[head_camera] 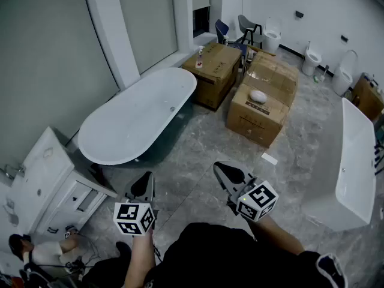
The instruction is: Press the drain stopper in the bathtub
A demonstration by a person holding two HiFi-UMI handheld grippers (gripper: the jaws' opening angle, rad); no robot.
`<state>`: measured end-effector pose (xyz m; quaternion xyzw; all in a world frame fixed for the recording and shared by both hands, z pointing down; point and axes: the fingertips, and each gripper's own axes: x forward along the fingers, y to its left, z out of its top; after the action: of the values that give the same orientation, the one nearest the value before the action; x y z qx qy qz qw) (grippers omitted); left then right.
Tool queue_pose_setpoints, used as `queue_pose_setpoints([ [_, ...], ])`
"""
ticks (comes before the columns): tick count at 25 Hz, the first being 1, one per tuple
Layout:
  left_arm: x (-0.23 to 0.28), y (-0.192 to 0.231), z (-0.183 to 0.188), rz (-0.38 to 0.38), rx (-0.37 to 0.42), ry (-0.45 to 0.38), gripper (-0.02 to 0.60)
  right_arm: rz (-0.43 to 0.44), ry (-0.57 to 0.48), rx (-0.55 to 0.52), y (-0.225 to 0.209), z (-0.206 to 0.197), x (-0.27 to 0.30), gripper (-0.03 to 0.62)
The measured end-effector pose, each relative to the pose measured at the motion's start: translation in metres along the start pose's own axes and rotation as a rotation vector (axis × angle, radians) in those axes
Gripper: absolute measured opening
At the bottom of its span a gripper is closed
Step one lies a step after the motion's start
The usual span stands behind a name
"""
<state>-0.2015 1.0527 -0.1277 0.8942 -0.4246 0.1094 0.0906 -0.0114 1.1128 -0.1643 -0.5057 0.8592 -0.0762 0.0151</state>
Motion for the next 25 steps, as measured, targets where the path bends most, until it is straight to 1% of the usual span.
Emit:
queue_pose_setpoints([
  [7,0.013,-0.011,-0.003,-0.010,0.004,0.026,0.026,0.024,0.004,-0.009,-0.012,-0.001,-0.003,0.011],
  [11,0.023,-0.022,-0.001,-0.010,0.015,0.028,0.026,0.022,-0.005,0.009,-0.025,0.001,-0.014,0.012],
  [15,0.036,-0.042,-0.002,-0.028,0.030,0.034,0.026,0.020,-0.013,0.048,-0.036,-0.001,-0.027,0.012],
  [19,0.054,-0.071,-0.006,-0.055,0.027,0.051,0.025,0.057,-0.004,0.078,-0.044,-0.011,-0.037,0.012],
  [21,0.063,-0.081,-0.008,-0.066,0.026,0.058,0.026,0.048,0.006,0.103,-0.054,-0.016,-0.041,0.014],
  [25,0.075,-0.083,-0.009,-0.063,0.028,0.065,0.026,0.037,0.022,0.137,-0.072,-0.021,-0.036,0.014],
])
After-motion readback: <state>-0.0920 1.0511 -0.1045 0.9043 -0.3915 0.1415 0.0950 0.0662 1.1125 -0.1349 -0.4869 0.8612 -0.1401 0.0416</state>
